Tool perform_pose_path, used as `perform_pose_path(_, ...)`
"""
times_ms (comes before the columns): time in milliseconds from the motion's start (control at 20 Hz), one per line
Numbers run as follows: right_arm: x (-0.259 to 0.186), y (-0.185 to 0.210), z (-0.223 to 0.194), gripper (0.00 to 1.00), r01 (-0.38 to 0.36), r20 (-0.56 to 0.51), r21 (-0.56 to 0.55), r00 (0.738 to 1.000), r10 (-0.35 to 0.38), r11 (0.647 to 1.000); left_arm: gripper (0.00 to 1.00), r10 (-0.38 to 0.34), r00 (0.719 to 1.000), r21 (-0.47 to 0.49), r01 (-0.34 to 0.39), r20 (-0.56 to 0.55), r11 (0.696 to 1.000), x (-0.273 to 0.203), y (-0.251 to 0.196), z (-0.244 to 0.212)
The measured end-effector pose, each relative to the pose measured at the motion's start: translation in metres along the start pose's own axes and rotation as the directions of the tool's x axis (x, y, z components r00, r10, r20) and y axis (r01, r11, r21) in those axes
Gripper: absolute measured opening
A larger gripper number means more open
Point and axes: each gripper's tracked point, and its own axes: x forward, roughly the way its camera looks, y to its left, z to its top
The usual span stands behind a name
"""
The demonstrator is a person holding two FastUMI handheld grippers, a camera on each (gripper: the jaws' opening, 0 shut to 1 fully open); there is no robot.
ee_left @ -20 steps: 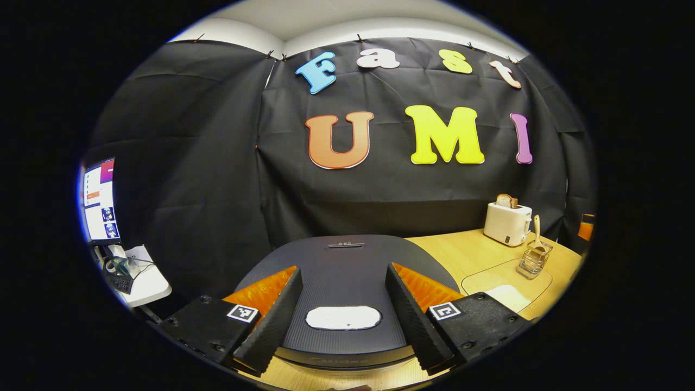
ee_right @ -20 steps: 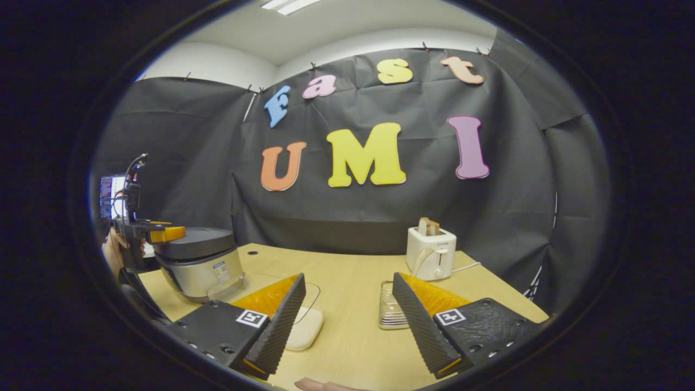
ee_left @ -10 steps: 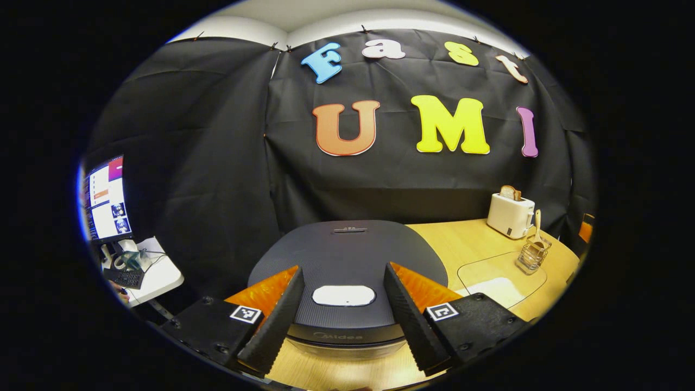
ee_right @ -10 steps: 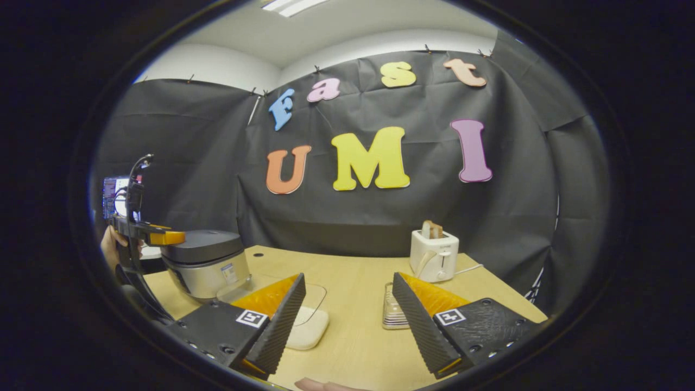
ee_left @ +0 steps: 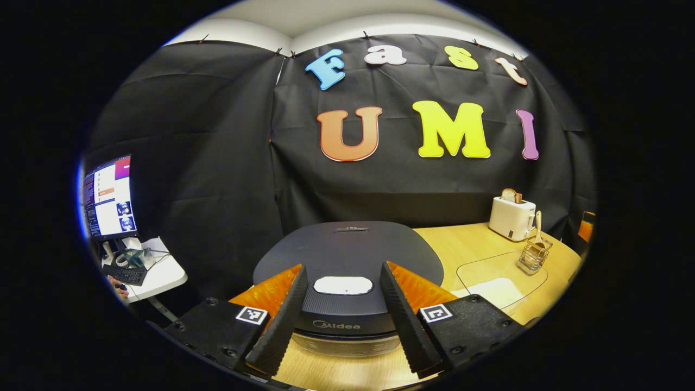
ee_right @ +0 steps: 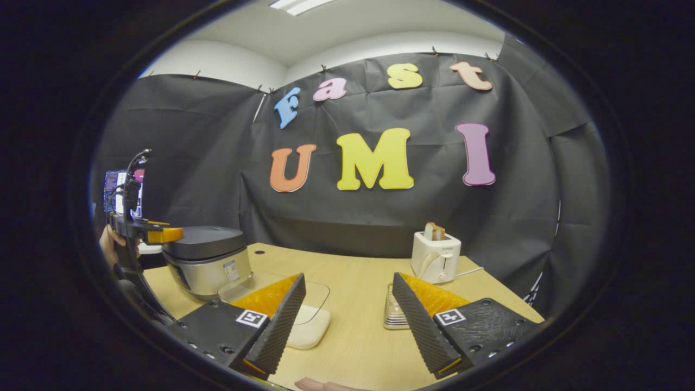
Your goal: Close the left gripper, press the button to open the rice cooker; take a wooden spoon from the chopstick holder with the right hand, scoop a spoonful of rice and pour it into the rice cooker, then put the wooden spoon back into the chopstick holder.
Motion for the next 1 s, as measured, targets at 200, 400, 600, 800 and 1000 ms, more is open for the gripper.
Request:
perform_pose_path(200,0.001,0.003,-0.002,0.96,-0.006,-0.009,-0.001,1.0,0.006,1.0,0.84,0.008,1.0,-0.002,-0.008,0.008,1.0,-0.001,-0.002,-0.006)
perform_pose_path(400,-0.002,0.002,0.001,0.96,0.003,0.003,-0.011,1.0,-0.003,1.0,0.83,0.005,1.0,0.013,-0.005,0.03,1.0,-0.001,-0.002,-0.004)
perform_pose_path(600,-0.005,0.005,0.003,0.96,0.009,0.008,-0.02,1.0,-0.009,1.0,0.82,-0.007,1.0,0.004,0.007,0.006,1.0,-0.005,-0.005,-0.001)
perform_pose_path(800,-0.011,0.007,0.01,0.96,0.025,0.016,-0.011,1.0,-0.025,1.0,0.82,0.049,0.998,0.028,-0.05,0.051,0.998,-0.021,-0.009,0.02)
perform_pose_path(1000,-0.018,0.008,0.012,0.95,0.045,0.012,-0.005,0.999,-0.045,0.999,0.81,0.01,0.997,0.024,-0.012,0.082,1.0,-0.048,-0.046,0.042)
